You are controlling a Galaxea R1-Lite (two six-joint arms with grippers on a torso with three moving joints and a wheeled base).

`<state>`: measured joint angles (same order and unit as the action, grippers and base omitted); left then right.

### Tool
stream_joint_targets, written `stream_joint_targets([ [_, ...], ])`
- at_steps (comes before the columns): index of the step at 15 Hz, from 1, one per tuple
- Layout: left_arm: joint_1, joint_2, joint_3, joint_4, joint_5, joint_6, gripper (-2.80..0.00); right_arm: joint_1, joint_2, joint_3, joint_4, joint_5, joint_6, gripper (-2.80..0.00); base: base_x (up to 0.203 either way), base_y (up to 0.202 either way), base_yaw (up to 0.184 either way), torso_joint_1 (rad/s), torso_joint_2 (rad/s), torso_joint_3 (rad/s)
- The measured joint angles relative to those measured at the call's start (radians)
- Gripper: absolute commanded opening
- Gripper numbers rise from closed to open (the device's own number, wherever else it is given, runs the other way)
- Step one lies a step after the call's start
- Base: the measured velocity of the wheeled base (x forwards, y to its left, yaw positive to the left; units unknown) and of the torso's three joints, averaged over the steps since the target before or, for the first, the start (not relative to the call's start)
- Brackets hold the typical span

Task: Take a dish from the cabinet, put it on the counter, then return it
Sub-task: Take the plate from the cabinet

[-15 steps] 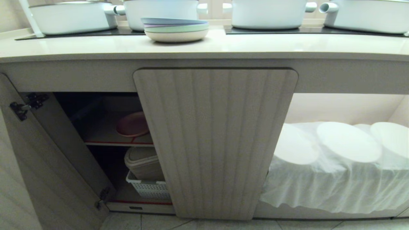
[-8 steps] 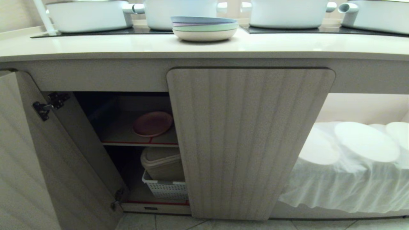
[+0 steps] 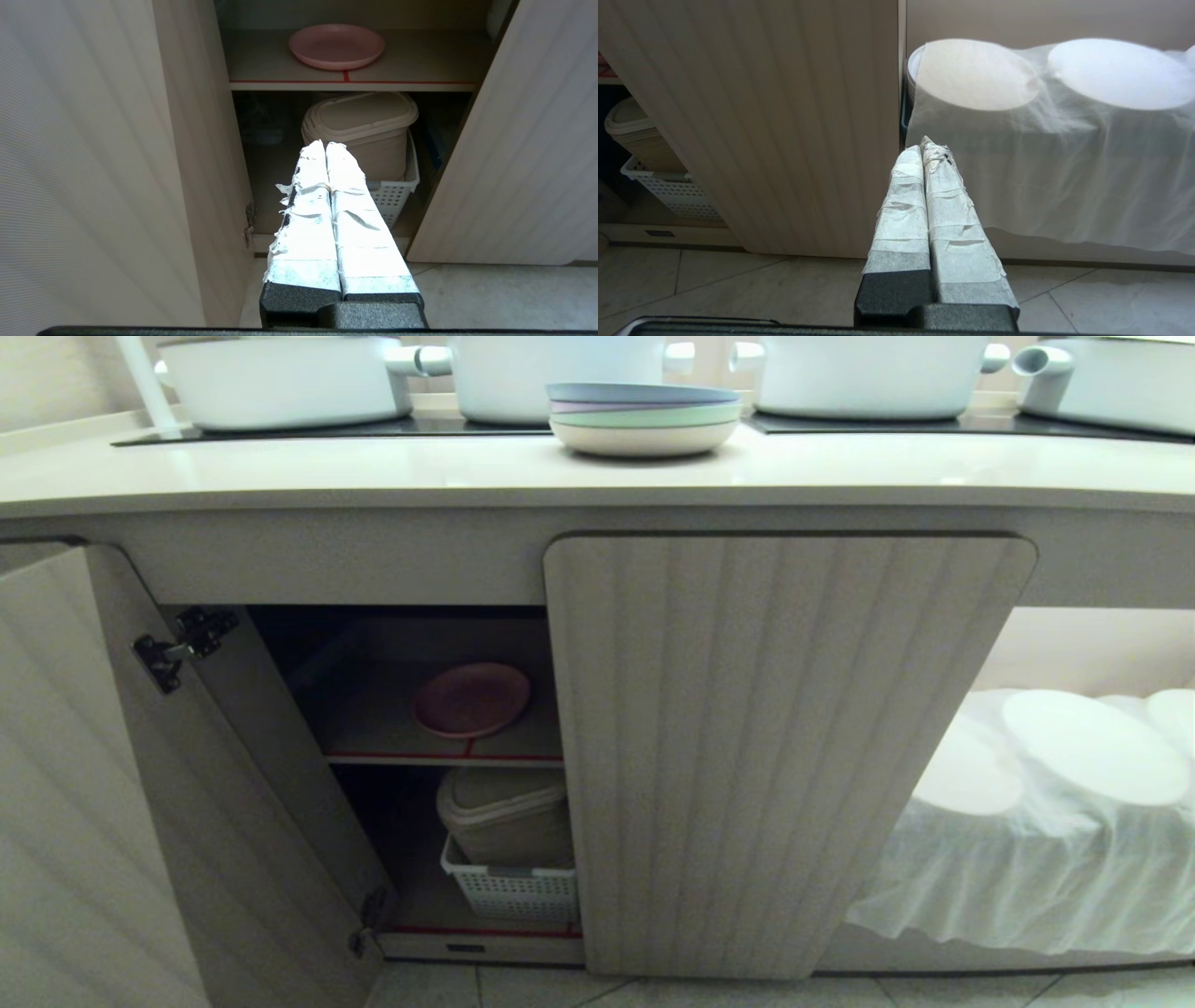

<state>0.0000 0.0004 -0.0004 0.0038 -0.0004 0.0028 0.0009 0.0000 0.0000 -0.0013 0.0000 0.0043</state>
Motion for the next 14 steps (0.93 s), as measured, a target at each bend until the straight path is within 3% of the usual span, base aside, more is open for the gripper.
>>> stream_joint_targets([
  [14, 0.0, 0.0, 0.0, -0.002, 0.0, -0.003, -2.8, 0.0, 0.0, 0.0, 0.001, 0.0, -0.002, -2.8, 0.0, 0.0, 0.0, 0.0, 0.0, 0.0],
])
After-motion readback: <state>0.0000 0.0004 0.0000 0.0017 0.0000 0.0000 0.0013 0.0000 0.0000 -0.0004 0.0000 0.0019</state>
